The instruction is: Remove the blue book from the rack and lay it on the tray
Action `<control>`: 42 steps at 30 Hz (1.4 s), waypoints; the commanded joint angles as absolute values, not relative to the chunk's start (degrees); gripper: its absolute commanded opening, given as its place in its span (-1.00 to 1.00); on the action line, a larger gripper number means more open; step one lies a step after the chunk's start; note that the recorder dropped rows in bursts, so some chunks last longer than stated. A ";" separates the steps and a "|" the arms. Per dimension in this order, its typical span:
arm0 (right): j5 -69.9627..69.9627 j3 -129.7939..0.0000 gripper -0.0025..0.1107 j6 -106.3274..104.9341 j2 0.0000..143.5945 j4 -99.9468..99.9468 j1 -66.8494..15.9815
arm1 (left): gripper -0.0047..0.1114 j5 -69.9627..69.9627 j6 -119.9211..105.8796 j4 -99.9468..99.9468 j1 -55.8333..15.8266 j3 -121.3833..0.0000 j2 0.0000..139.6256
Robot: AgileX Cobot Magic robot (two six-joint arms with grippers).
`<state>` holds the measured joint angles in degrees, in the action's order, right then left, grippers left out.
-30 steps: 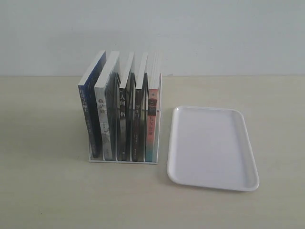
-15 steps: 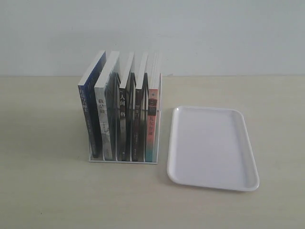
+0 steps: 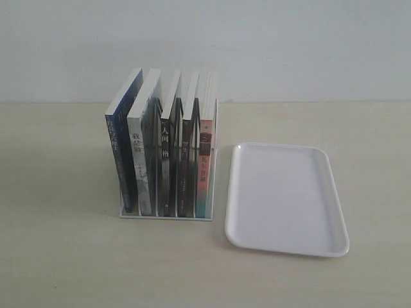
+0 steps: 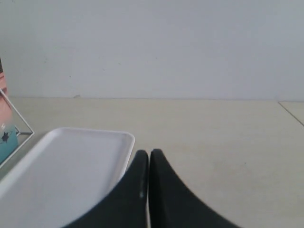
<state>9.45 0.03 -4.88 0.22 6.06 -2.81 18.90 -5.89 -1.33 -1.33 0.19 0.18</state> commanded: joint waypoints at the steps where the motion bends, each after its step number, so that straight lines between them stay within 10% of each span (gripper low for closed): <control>1: 7.69 0.00 -0.96 -5.00 0.00 5.75 -2.98 | -0.84 18.00 -6.02 -1.46 -1.22 0.00 0.00; 42: 11.21 -17.26 -0.96 -2.48 15.86 5.50 -2.98 | -0.84 18.00 -6.02 -1.46 -1.22 0.00 0.00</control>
